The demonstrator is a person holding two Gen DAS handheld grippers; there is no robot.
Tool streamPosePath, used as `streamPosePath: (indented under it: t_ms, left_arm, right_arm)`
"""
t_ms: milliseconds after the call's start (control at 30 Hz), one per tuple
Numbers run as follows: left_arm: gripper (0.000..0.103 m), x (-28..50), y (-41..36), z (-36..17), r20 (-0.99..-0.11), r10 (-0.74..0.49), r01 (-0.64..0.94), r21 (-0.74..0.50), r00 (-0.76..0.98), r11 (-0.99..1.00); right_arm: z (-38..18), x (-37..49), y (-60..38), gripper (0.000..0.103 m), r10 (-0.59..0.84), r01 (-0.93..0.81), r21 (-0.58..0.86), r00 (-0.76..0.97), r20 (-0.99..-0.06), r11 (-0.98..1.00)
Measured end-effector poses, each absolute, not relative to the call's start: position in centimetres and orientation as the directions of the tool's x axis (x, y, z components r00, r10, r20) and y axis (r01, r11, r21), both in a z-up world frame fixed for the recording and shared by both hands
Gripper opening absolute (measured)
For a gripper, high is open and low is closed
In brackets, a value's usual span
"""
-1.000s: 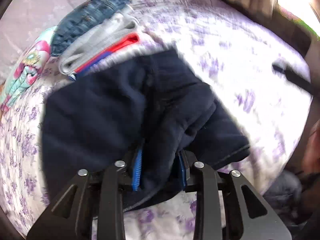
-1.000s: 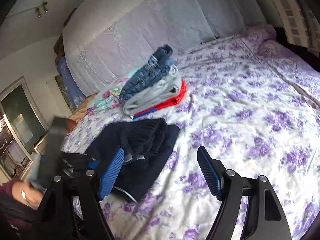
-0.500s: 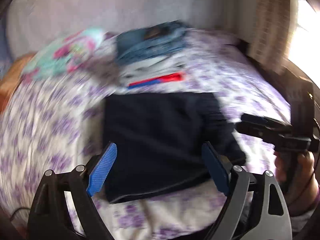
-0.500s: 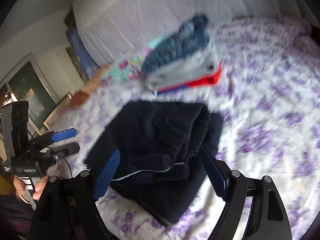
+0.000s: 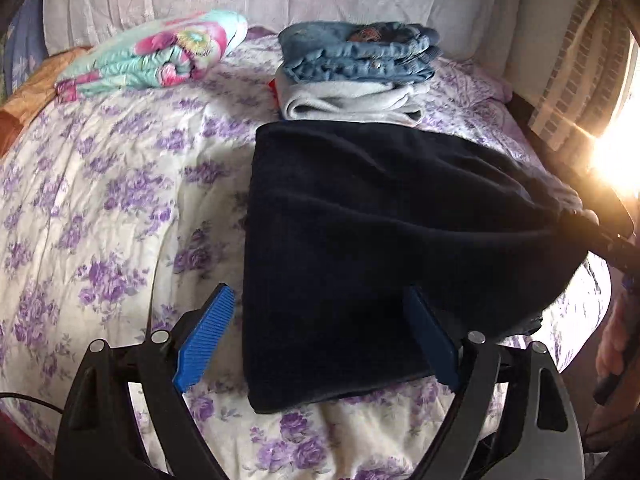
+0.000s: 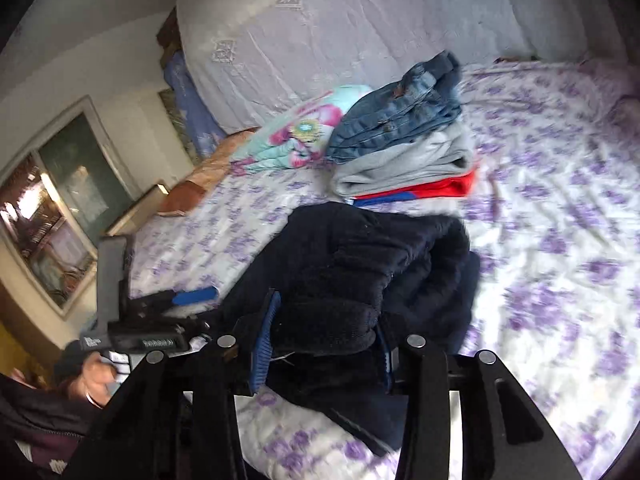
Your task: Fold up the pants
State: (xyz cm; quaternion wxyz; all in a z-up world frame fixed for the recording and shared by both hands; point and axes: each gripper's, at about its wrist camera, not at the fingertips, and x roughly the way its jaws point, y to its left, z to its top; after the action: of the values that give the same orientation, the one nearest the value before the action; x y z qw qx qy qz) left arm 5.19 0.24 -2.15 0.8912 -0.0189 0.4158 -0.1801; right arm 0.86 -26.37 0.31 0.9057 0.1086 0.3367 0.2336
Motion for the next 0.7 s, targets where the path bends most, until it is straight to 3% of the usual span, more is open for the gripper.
streamPosePath:
  t_ms: [67,133,233,333,467,533,600,700]
  left_arm:
    - [0.089,5.7,0.0,-3.0,-0.756,-0.303,0.297,-0.151,0.580,0.943]
    - [0.090,6.4,0.0,-4.0,-0.785,-0.295,0.287,-0.156,0.544,0.945]
    - [0.088,5.8,0.6,-2.7,-0.766,-0.313,0.295,-0.168,0.562,0.941]
    - [0.089,4.6,0.7,-0.3,-0.709,-0.371,0.343,-0.191,0.600,0.920]
    - [0.090,5.1,-2.1,-0.2,-0.703,-0.400,0.392,-0.184,0.588,0.901]
    - [0.090,6.2,-4.3,-2.6,-0.748,-0.386,0.410,-0.166,0.541,0.897]
    - [0.093,7.0,-5.1,-5.3,-0.789,-0.322,0.395,-0.110,0.523,0.912]
    - [0.095,6.7,-4.5,-5.9,-0.768,-0.345,0.403,-0.125,0.539,0.907]
  right_arm:
    - [-3.5,2.4,-26.4,0.045,0.428,-0.253,0.346,0.583,-0.691,0.904]
    - [-6.2,3.0,-26.7,0.046,0.410,-0.216,0.350,0.545,-0.731,0.911]
    - [-3.4,1.3,-27.2,0.053,0.383,-0.208,0.326,0.610,-0.694,0.922]
    - [1.6,-1.1,-28.0,0.054,0.306,-0.203,0.236,0.752,-0.584,0.950]
    - [3.9,1.5,-26.8,0.055,0.422,-0.301,0.310,0.762,-0.491,0.902]
    - [1.9,4.2,-25.3,0.052,0.422,-0.305,0.296,0.720,-0.551,0.905]
    - [-3.9,8.3,-24.8,0.052,0.348,-0.173,0.308,0.603,-0.718,0.936]
    - [-5.6,7.4,-24.5,0.052,0.317,-0.244,0.206,0.651,-0.690,0.948]
